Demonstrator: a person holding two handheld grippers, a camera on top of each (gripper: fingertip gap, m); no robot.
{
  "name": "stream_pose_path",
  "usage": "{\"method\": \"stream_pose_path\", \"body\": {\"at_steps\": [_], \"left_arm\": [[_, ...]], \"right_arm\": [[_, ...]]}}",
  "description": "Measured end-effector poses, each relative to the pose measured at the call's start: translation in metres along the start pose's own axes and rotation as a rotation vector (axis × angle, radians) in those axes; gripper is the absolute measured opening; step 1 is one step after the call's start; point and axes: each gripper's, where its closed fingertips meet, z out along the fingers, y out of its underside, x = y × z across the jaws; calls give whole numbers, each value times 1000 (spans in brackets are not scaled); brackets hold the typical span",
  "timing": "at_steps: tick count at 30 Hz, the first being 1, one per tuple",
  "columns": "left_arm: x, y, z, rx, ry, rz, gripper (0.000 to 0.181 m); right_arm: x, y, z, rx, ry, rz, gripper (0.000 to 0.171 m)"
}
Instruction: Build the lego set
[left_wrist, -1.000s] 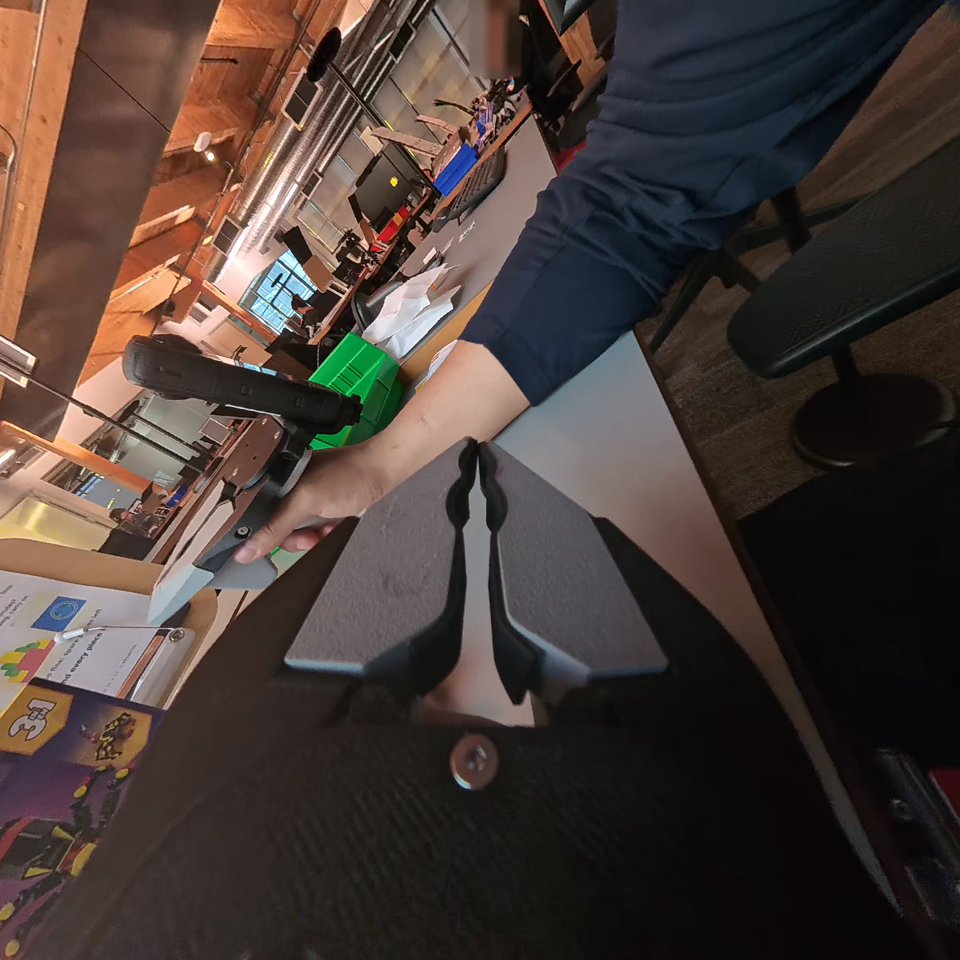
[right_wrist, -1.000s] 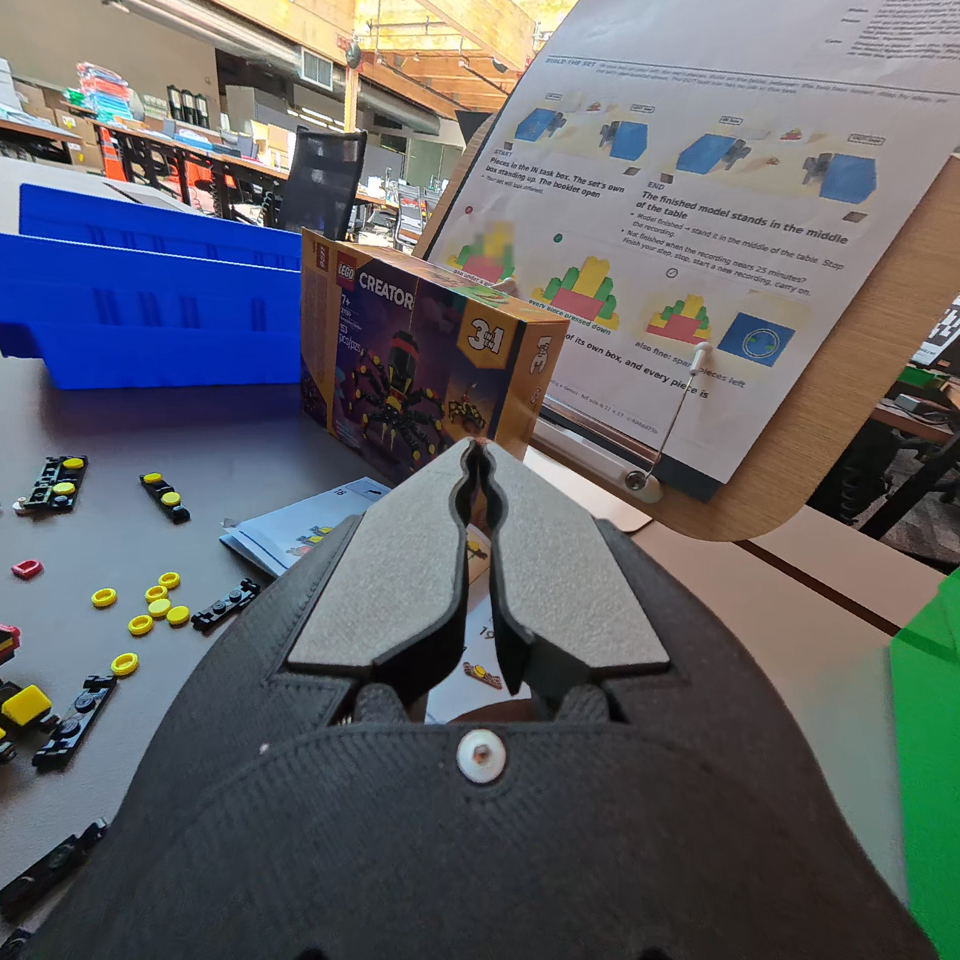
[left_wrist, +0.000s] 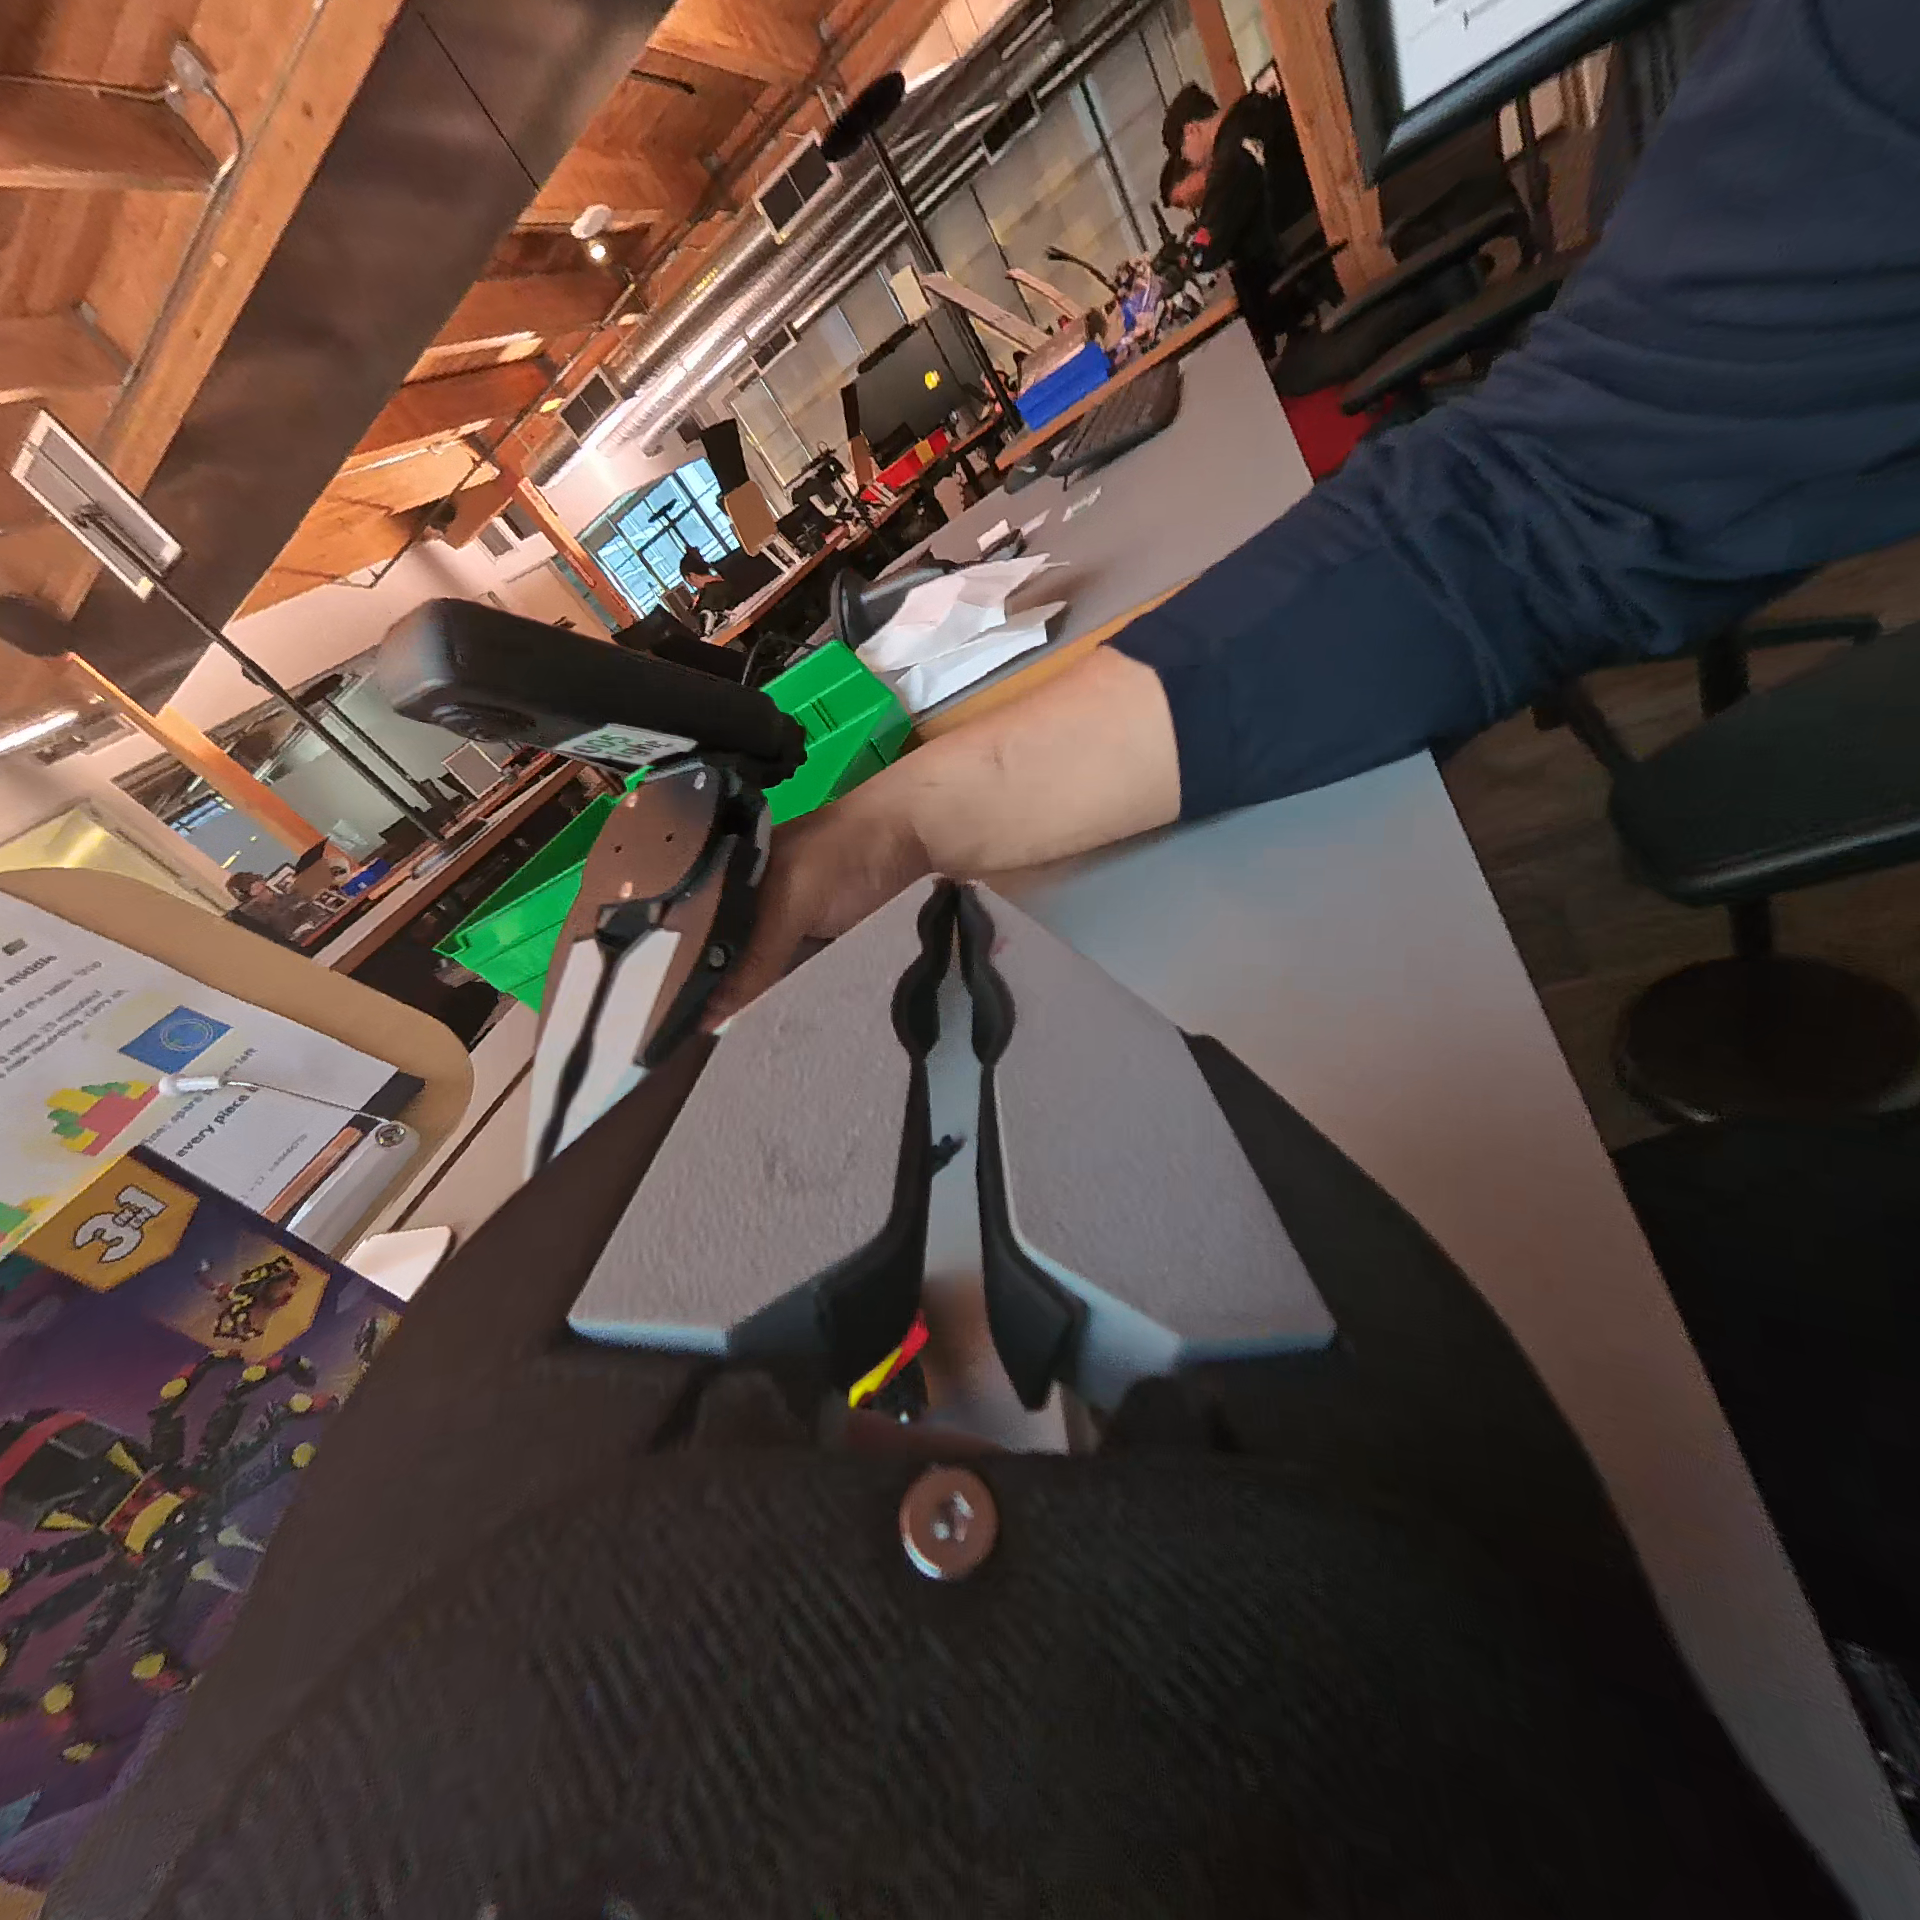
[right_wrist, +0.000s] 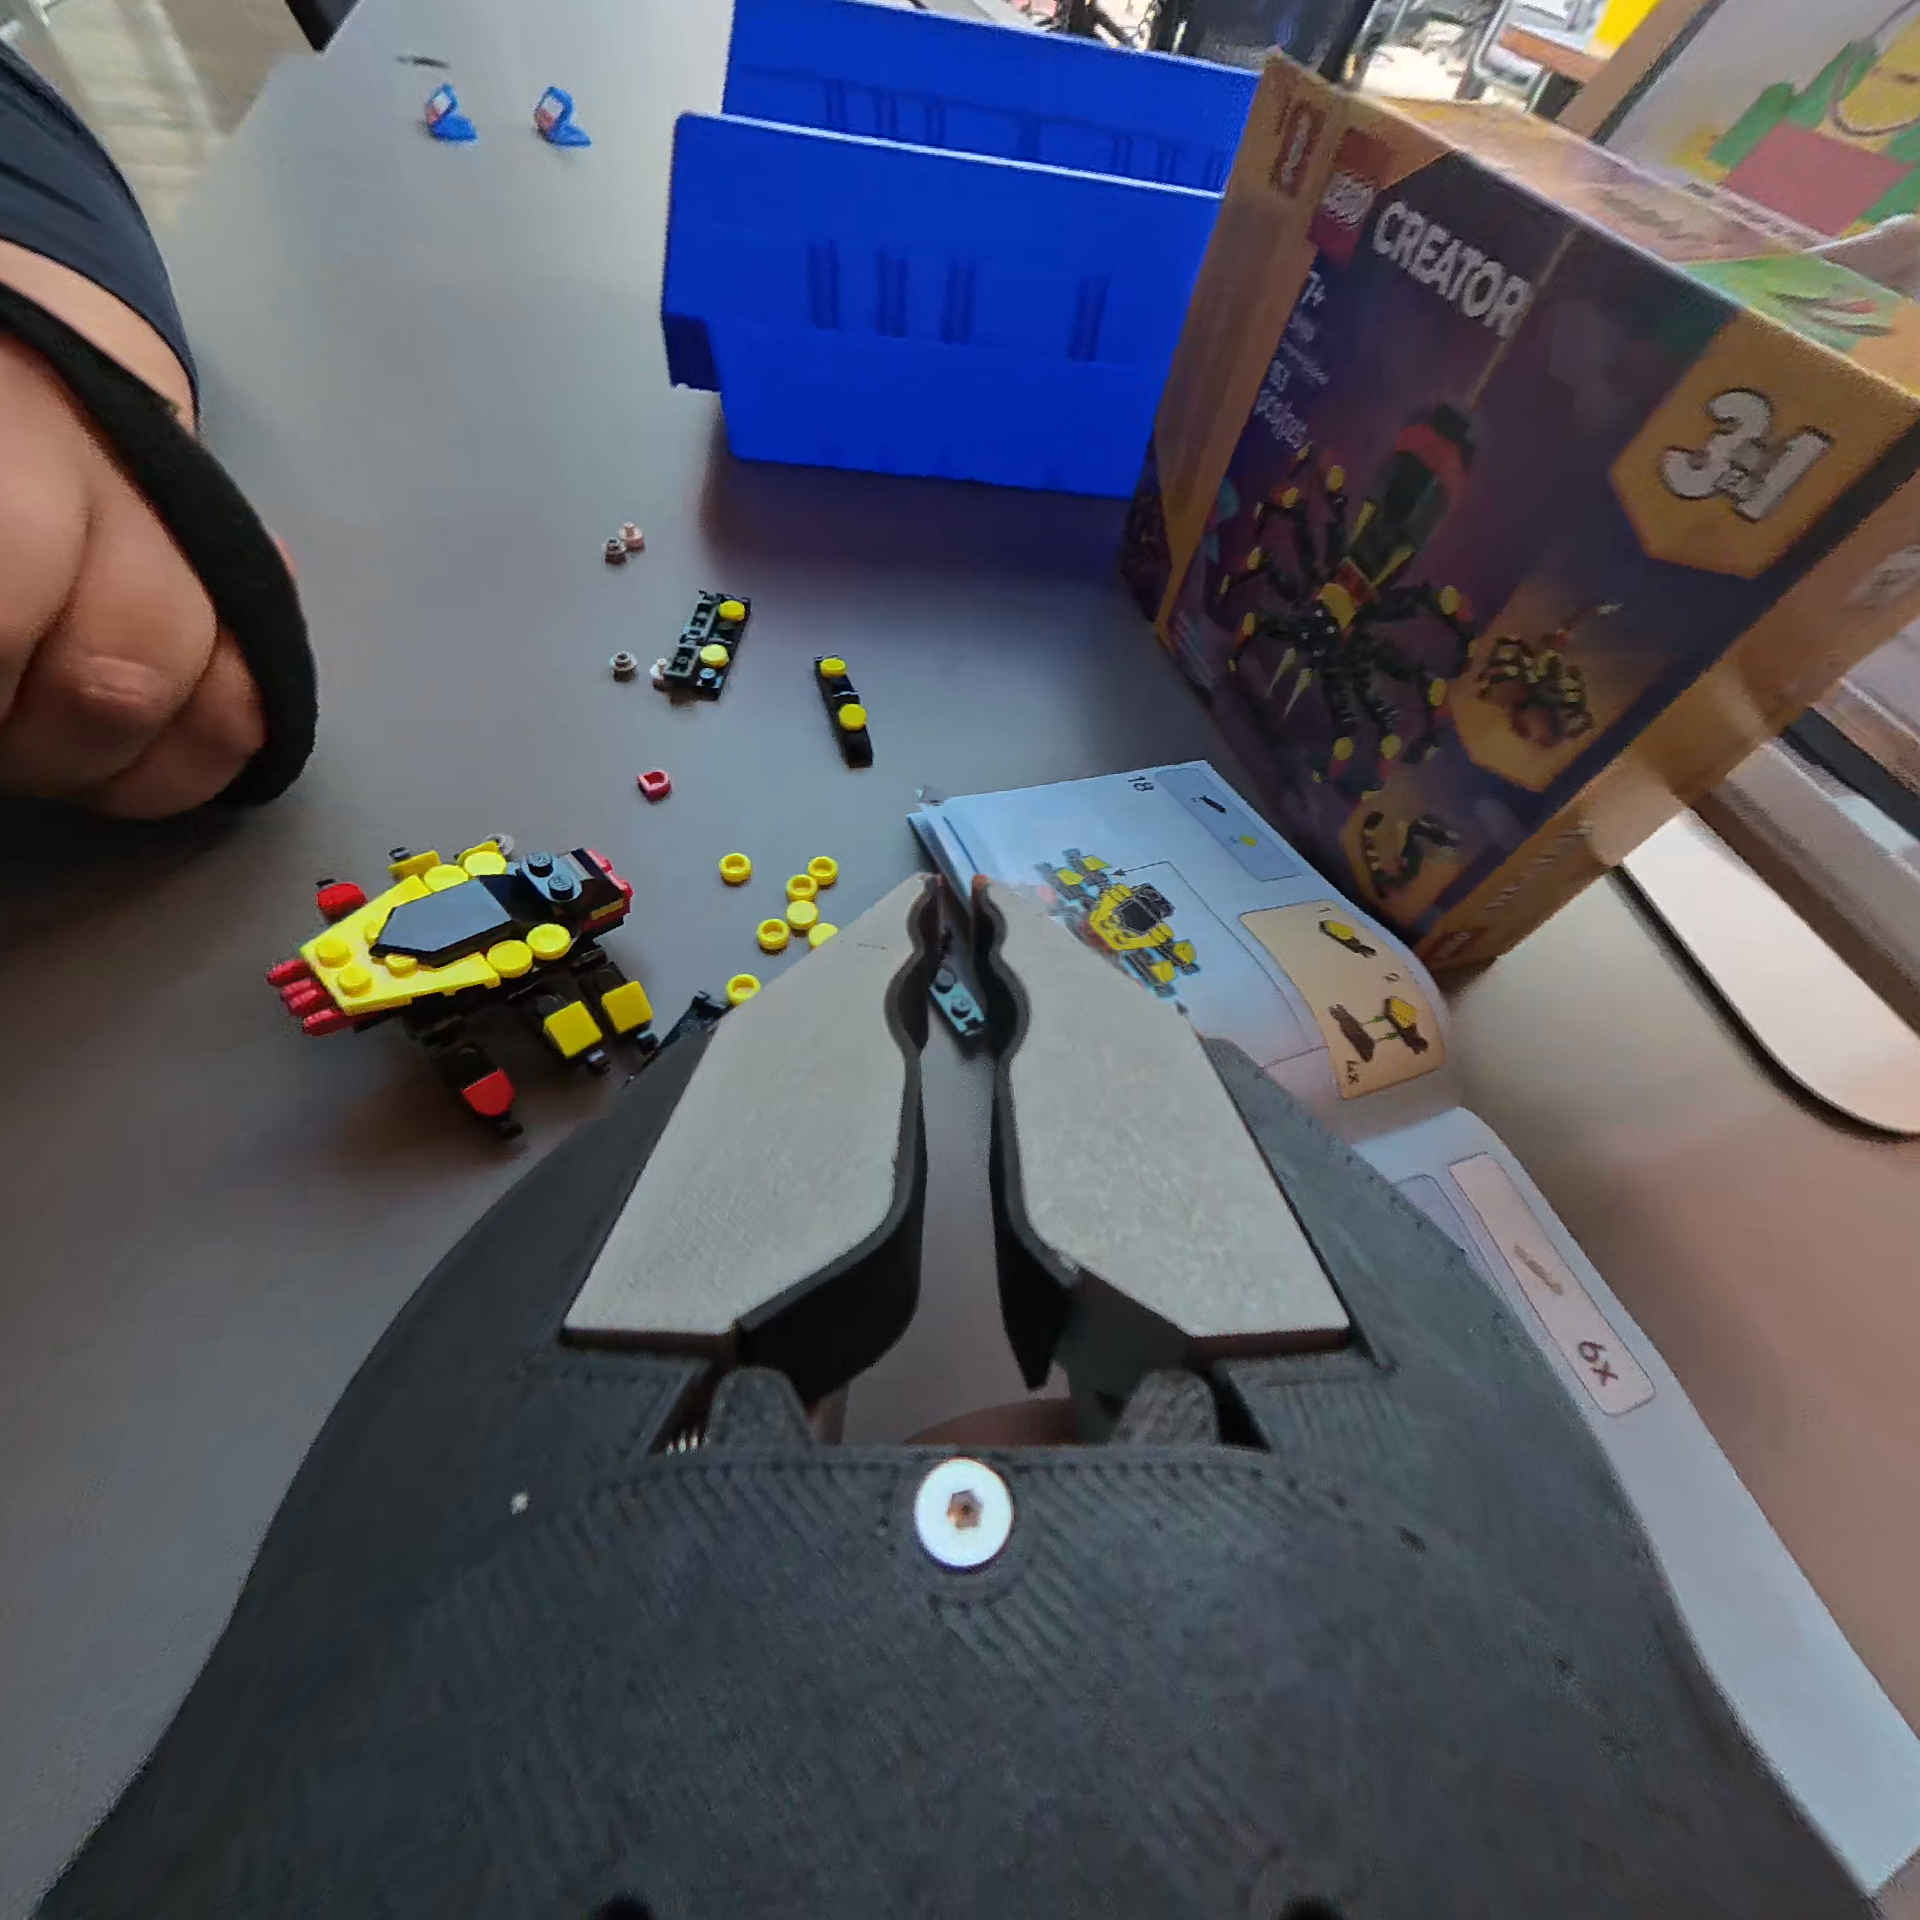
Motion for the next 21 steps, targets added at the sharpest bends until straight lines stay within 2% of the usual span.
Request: {"method": "stream_pose_path", "body": {"at_steps": [4, 9, 15, 18, 21], "left_arm": [[-5, -7, -12, 67, 22, 14, 0], [-23, 10, -32, 17, -16, 54, 0], [-57, 21, -43, -16, -110, -54, 0], [-63, 28, -42, -37, -121, -151, 0], [-70, 35, -41, -68, -150, -162, 0]], "right_arm": [[-20, 11, 11, -98, -21, -134, 3], [-30, 24, 24, -200, 4, -299, 4], [-31, 27, 28, -225, 7, -327, 3], [-32, 31, 30, -253, 0, -340, 2], [-32, 39, 33, -304, 9, -376, 0]]}}
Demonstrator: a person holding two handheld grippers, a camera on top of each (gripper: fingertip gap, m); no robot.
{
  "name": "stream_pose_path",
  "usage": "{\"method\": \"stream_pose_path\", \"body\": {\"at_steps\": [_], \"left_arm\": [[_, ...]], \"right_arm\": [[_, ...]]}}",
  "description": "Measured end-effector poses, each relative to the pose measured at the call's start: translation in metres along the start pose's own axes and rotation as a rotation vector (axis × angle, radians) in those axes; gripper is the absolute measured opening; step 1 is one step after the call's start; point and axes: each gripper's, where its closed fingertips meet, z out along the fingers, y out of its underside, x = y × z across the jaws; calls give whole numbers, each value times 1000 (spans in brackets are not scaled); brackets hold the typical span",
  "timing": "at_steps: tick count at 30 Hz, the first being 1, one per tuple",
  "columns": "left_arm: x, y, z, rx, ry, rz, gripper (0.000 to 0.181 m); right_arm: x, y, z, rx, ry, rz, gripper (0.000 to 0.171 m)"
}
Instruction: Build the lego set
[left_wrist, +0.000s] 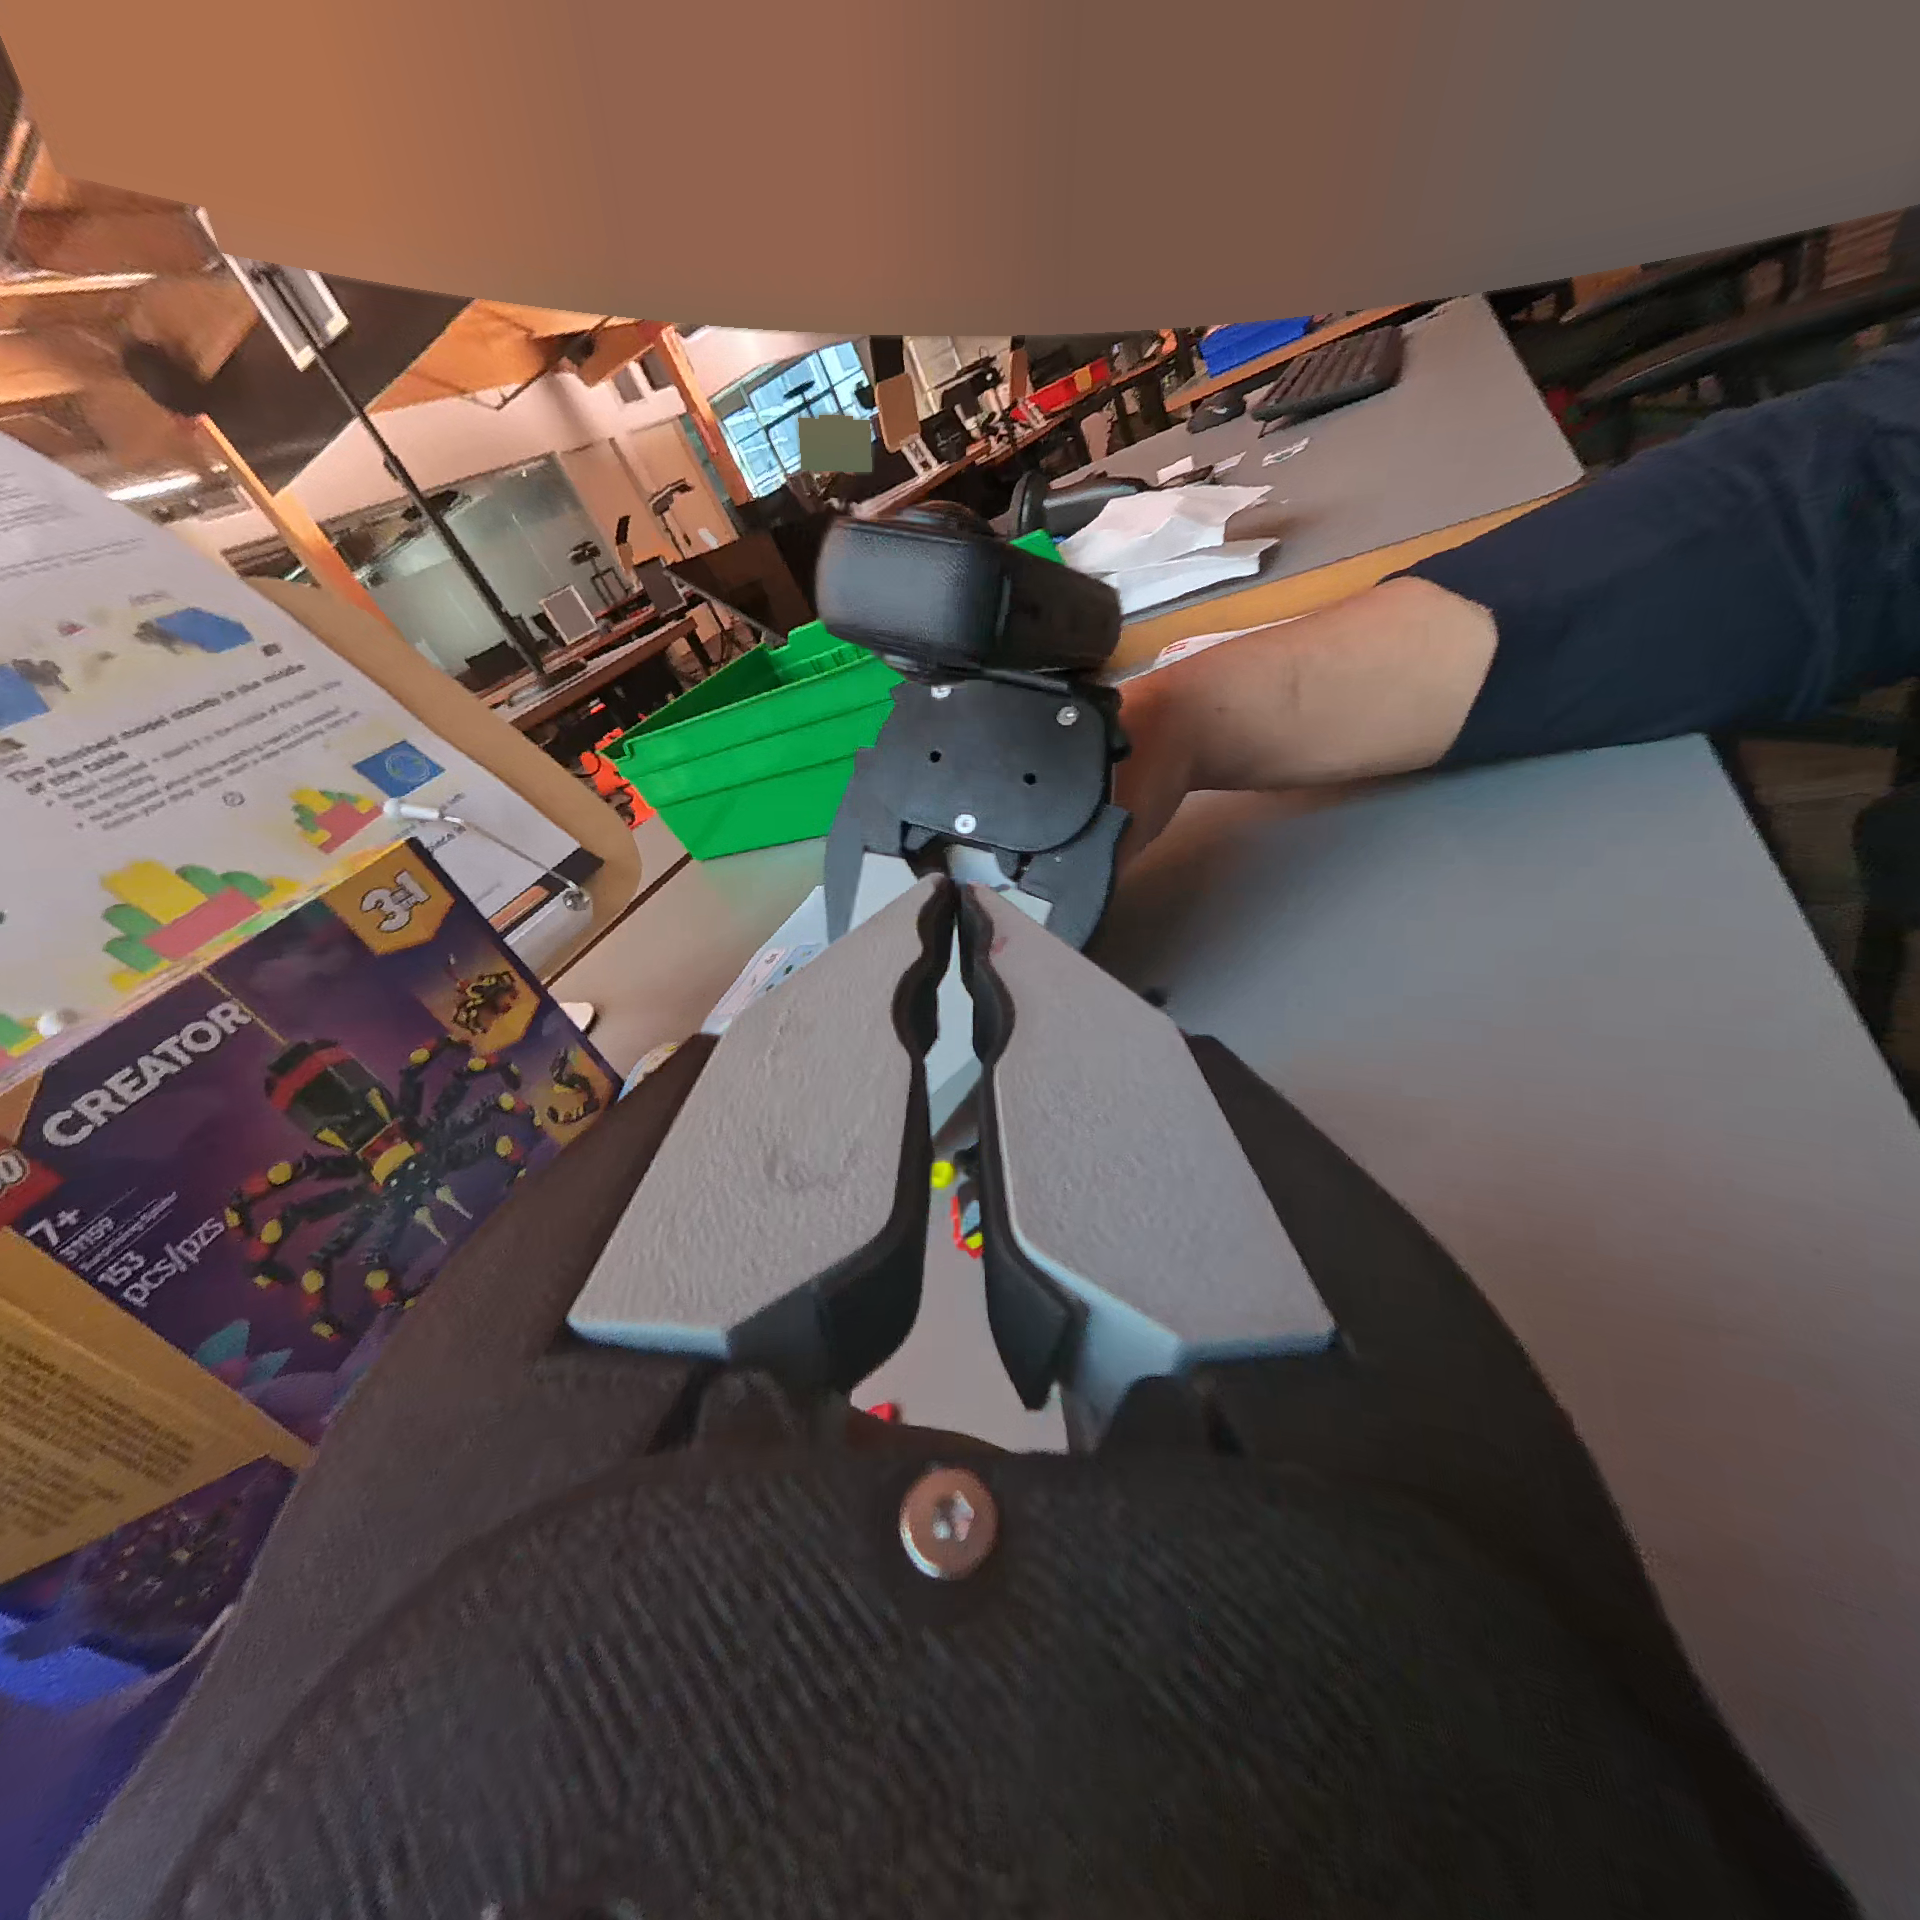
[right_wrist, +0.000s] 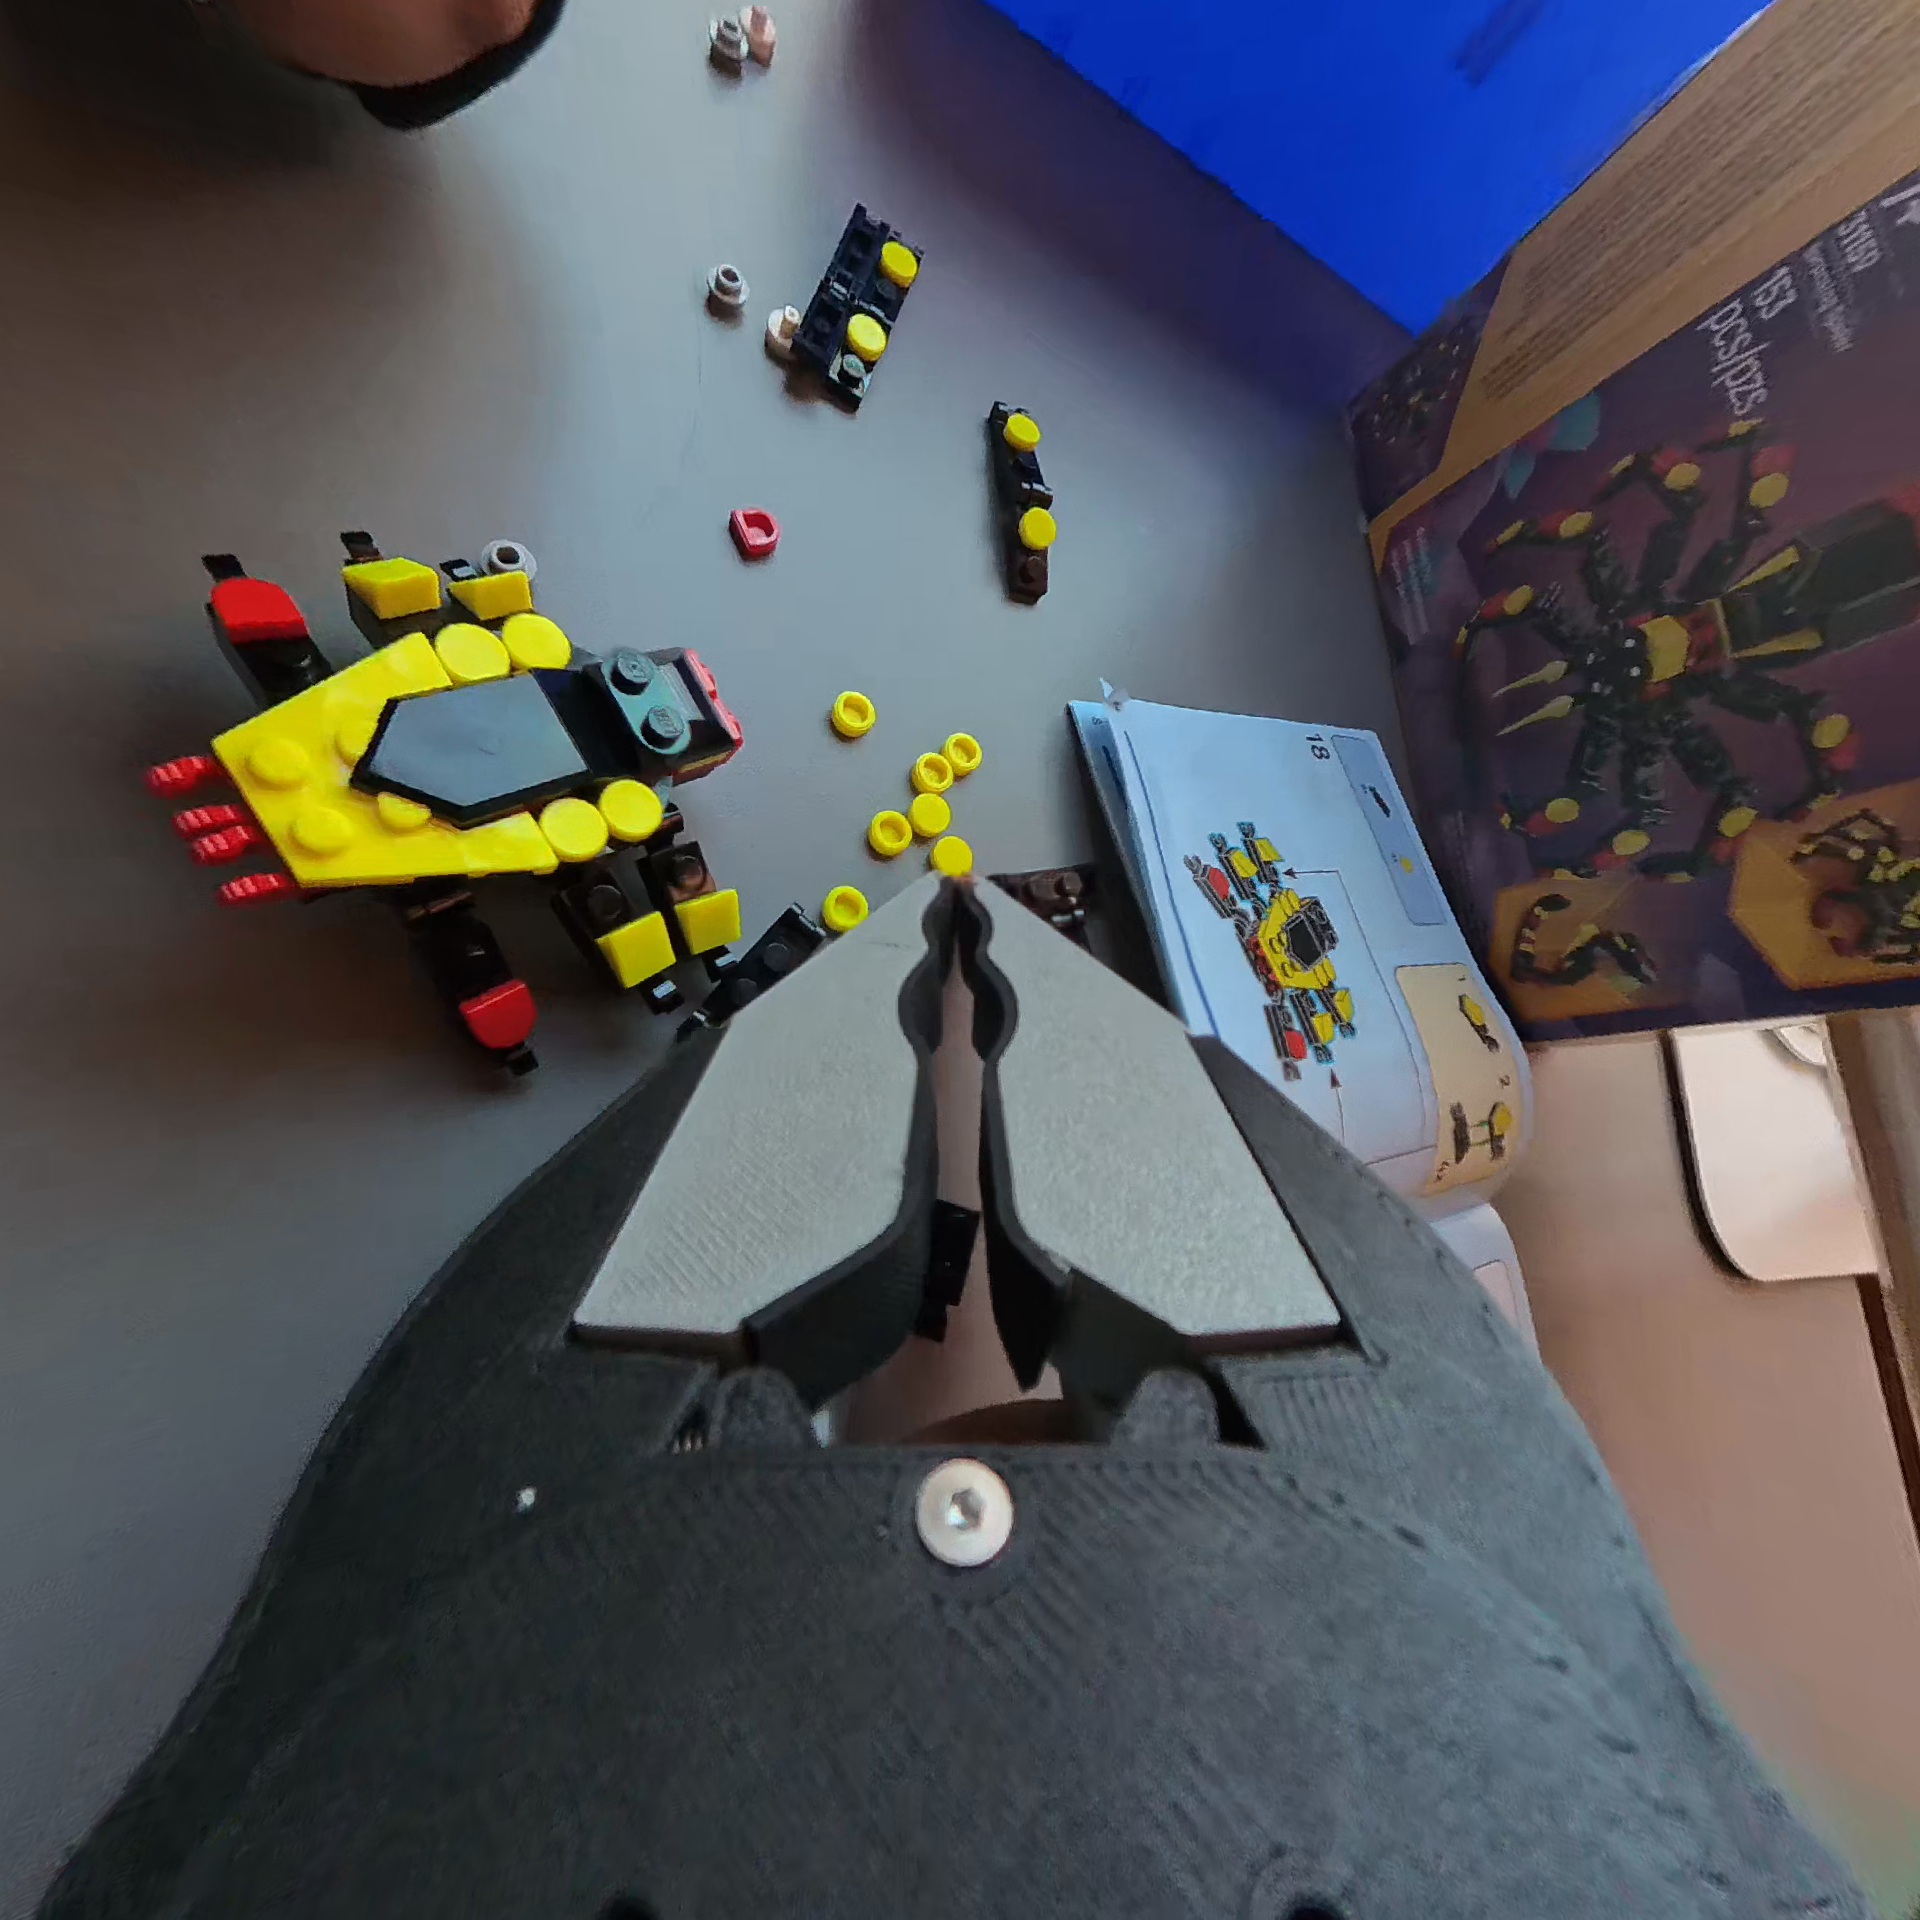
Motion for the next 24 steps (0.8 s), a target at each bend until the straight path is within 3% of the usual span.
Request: {"method": "stream_pose_path", "body": {"at_steps": [8, 18, 24], "left_arm": [[-23, 12, 2, -58, -89, -17, 0], [-49, 42, 4, -208, -165, -48, 0], [-51, 42, 3, -202, -171, -45, 0]], "right_arm": [[11, -8, -6, 64, 50, 28, 0], [44, -36, -44, 387, 15, 375, 0], [47, -27, -40, 339, 69, 348, 0]]}}
